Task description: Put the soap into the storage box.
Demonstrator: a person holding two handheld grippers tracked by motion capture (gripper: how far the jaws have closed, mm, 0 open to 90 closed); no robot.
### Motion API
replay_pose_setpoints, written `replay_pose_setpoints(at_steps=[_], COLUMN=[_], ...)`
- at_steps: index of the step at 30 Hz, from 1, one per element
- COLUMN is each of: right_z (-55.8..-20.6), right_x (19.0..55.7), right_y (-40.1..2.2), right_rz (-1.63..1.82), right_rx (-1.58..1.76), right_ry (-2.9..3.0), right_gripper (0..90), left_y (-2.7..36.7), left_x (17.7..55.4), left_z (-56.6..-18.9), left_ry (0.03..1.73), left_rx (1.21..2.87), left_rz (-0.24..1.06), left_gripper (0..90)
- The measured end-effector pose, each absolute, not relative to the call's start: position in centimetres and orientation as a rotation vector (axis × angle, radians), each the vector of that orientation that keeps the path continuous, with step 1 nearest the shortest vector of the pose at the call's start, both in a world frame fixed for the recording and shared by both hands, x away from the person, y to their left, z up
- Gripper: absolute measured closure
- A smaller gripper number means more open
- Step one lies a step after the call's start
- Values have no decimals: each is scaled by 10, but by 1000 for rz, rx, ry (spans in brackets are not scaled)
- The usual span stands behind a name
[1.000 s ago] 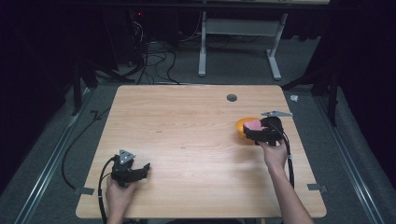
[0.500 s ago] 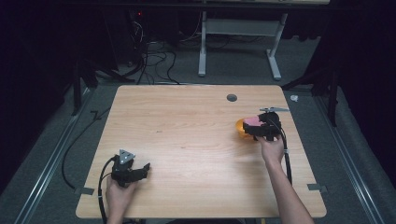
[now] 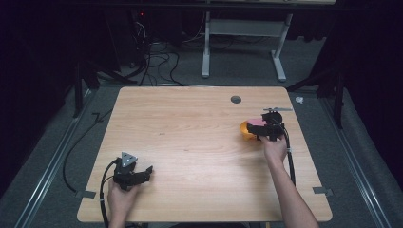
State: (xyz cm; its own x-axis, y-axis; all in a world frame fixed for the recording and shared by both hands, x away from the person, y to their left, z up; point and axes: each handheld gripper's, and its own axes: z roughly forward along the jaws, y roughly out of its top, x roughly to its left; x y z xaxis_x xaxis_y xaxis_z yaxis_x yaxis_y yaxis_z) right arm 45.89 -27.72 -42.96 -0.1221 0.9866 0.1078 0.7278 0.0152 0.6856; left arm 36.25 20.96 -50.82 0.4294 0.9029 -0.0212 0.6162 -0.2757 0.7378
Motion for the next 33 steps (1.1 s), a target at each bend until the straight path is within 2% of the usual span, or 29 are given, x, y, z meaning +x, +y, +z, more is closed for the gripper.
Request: replay_pose_setpoints(at_steps=[33], right_z=[-450], right_x=[477], right_y=[-273], right_rz=[787], right_rx=[1821], right_ry=[1872], right_gripper=[134], left_y=[210], left_x=[362], left_z=[-508], left_ry=[1278], left_rx=[2001], left_rz=[537], left_gripper=[216])
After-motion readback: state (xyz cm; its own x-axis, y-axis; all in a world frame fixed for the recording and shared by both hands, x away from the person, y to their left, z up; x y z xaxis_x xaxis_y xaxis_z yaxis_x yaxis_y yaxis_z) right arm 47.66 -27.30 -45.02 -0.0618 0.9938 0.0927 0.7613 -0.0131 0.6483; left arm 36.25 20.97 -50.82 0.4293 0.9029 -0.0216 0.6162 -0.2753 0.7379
